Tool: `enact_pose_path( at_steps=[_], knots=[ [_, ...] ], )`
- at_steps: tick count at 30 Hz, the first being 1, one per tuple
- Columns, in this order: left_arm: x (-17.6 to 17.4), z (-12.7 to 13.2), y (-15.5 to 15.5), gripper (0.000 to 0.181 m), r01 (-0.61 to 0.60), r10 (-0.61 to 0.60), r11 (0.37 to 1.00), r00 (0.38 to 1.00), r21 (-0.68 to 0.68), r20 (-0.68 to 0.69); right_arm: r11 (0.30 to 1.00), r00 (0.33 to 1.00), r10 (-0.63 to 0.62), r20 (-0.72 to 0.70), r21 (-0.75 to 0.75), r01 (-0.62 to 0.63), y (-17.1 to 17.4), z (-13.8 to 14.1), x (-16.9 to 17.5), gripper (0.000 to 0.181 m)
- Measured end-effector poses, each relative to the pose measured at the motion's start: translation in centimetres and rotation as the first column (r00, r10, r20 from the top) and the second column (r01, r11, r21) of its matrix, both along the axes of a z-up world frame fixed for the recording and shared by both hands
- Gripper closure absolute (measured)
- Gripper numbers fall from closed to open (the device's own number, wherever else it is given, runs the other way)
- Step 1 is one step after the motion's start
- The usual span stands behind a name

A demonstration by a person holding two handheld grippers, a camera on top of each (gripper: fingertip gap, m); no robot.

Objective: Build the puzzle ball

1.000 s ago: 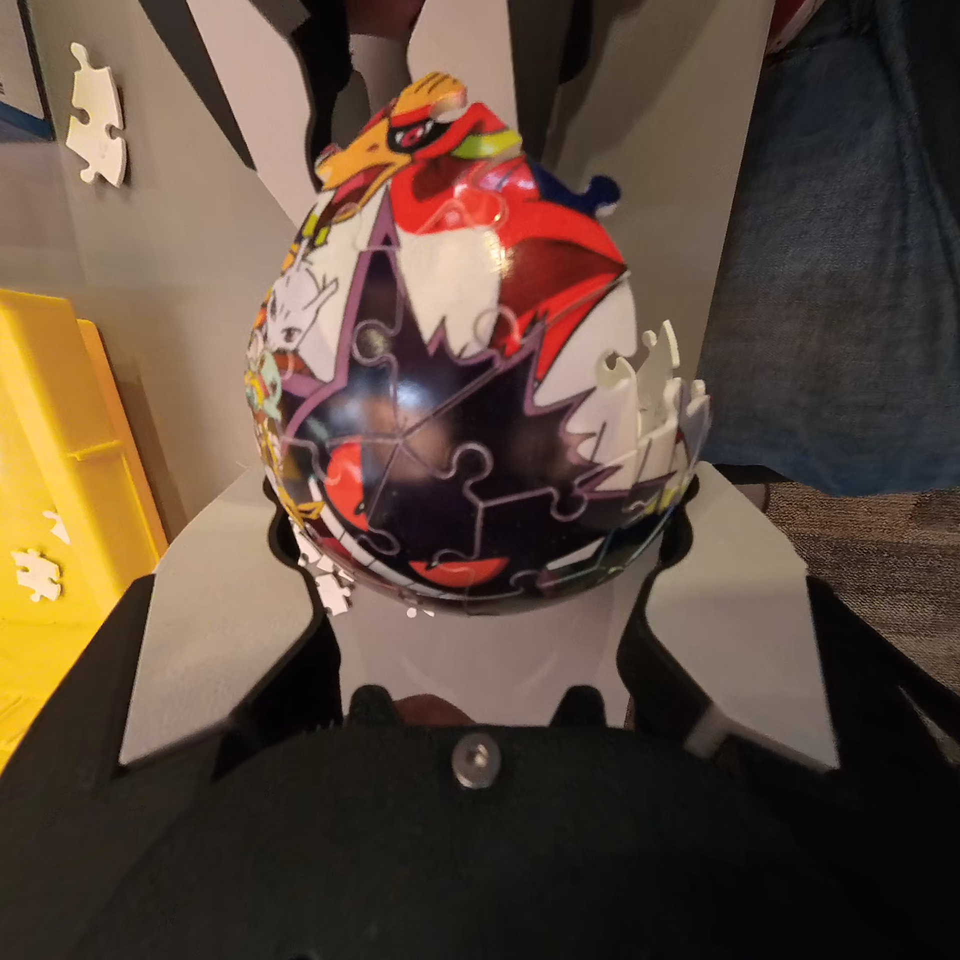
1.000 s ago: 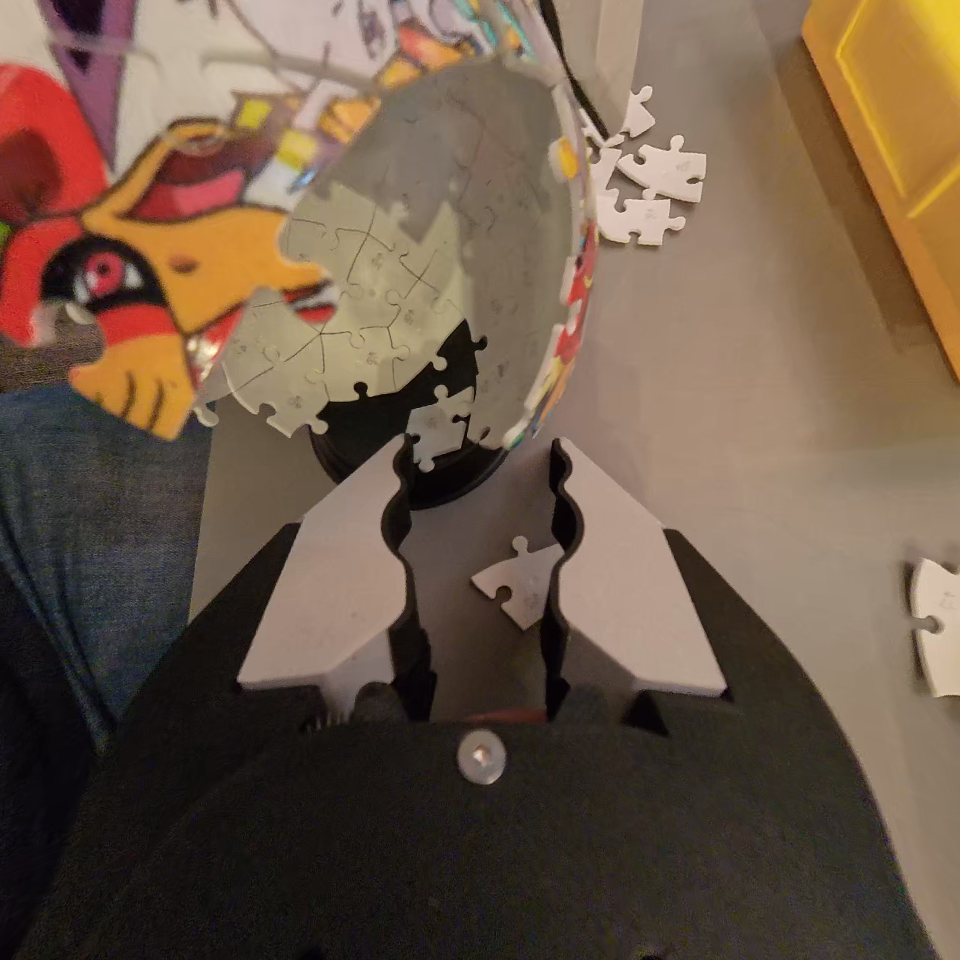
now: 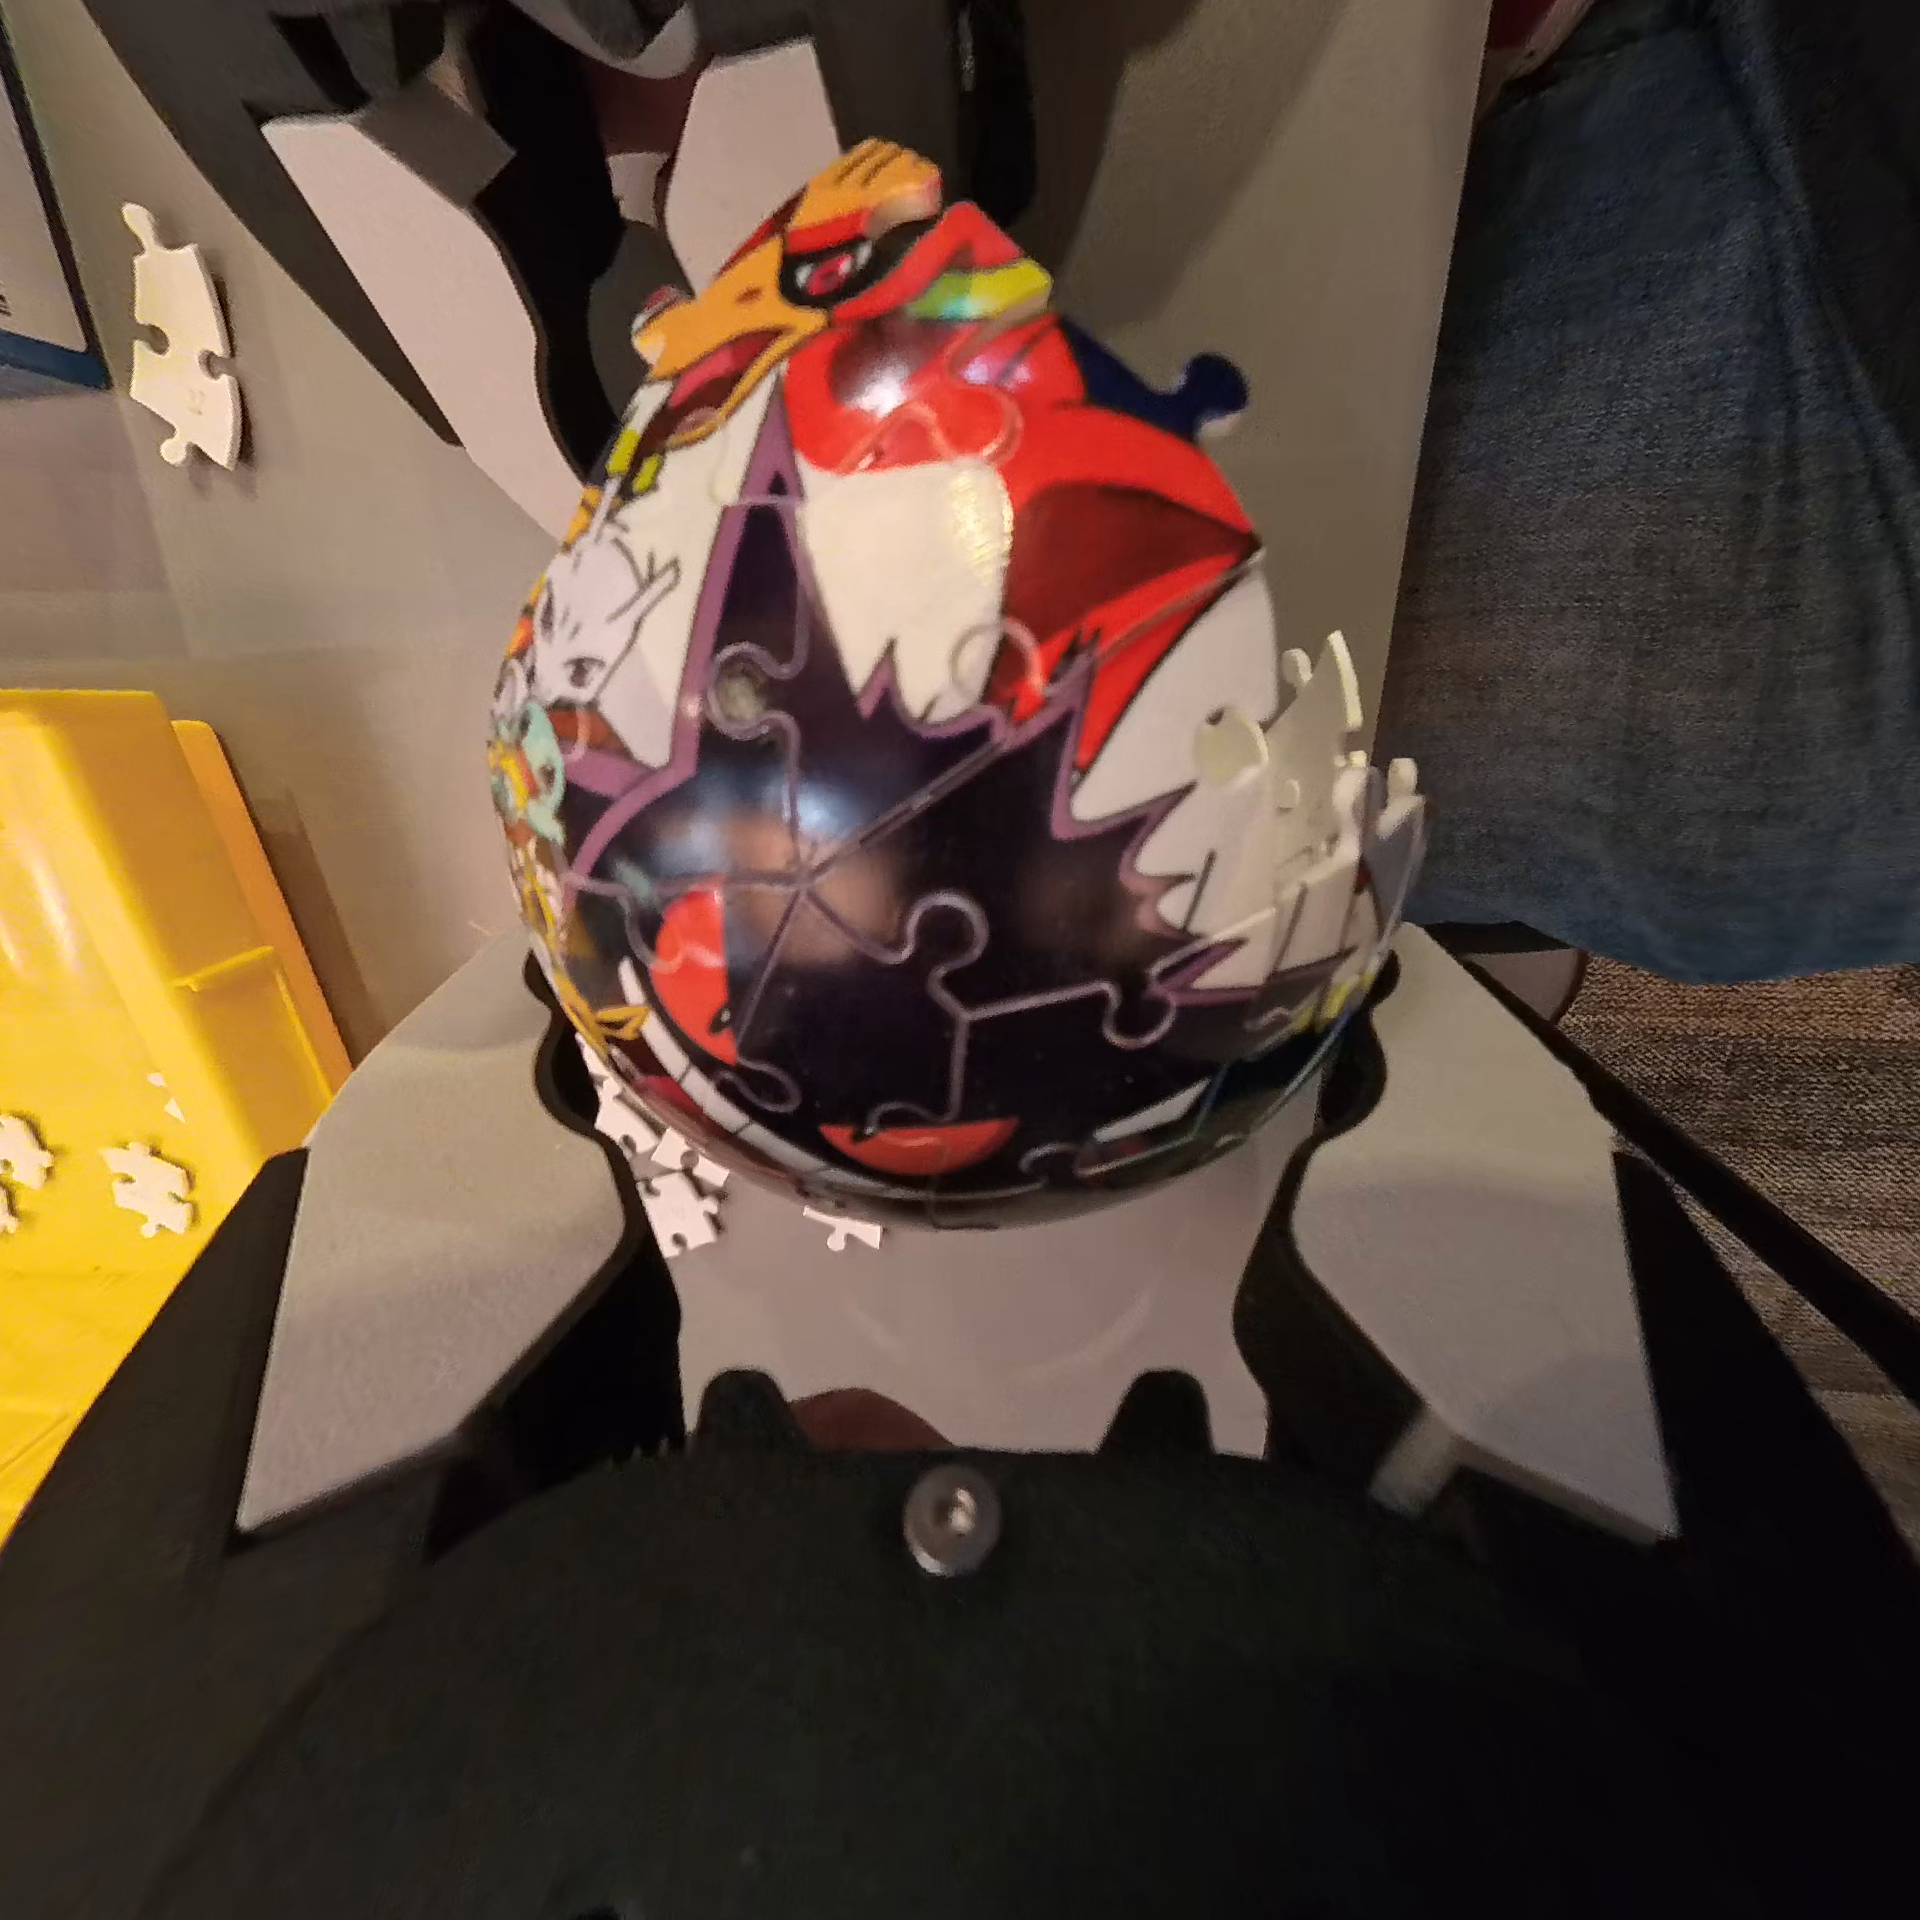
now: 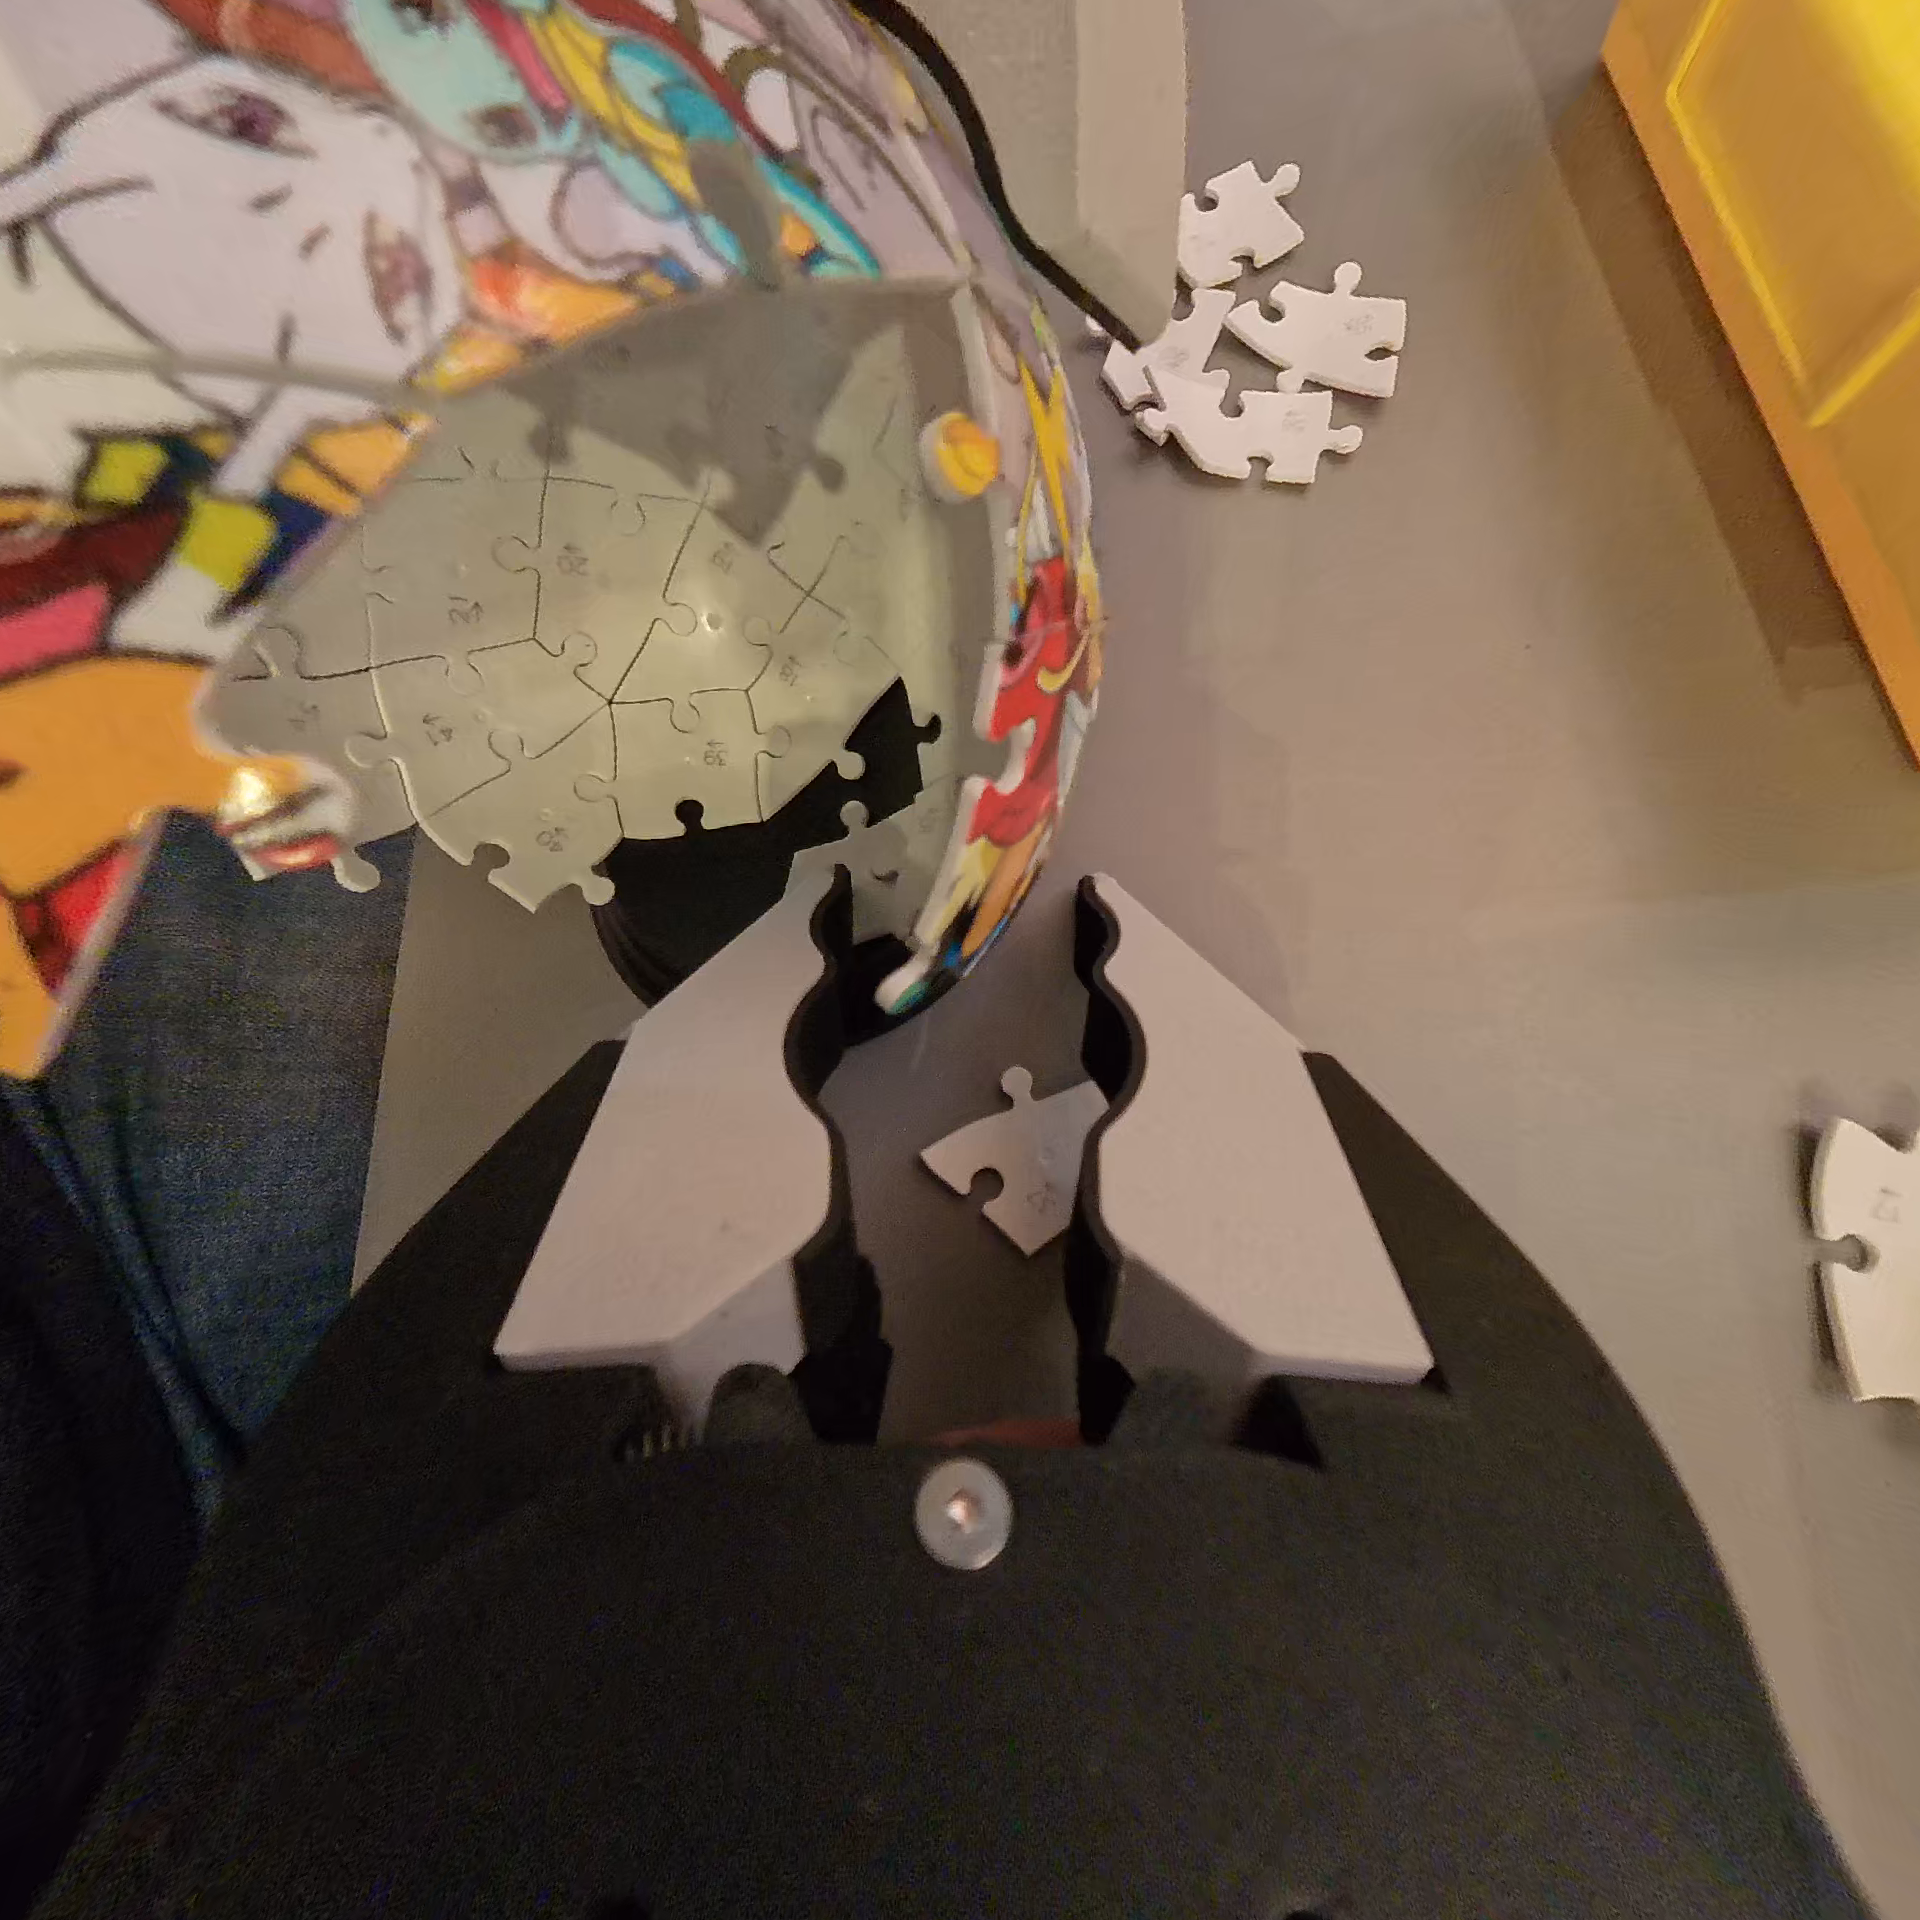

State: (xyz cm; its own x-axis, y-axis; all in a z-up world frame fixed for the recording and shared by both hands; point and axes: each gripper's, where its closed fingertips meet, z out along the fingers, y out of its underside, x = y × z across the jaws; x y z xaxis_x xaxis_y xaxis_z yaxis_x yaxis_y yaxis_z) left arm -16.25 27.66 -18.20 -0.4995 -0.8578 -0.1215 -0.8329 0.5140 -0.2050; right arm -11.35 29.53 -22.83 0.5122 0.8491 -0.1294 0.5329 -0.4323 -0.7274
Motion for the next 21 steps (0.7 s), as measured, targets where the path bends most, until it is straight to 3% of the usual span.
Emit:
enact_pose_path(
  at_steps=[1,14,21],
  knots=[
    [0.02,0.02,-0.09,0.045,0.004,-0.004,1.000,1.000,0.001,-0.001,1.000,1.000,-0.001,0.000,0.001,0.001,-0.04,0.03,0.03,0.139],
    [0.16,-0.03,-0.22,0.045,0.008,-0.008,1.000,1.000,0.010,-0.011,0.999,0.999,-0.035,-0.006,0.015,0.035,0.49,0.16,0.18,0.136],
    [0.24,0.02,-0.18,0.045,0.013,-0.013,1.000,1.000,0.026,-0.016,0.999,0.999,-0.042,0.001,-0.006,0.042,0.54,-0.06,0.16,0.143]
  ],
)
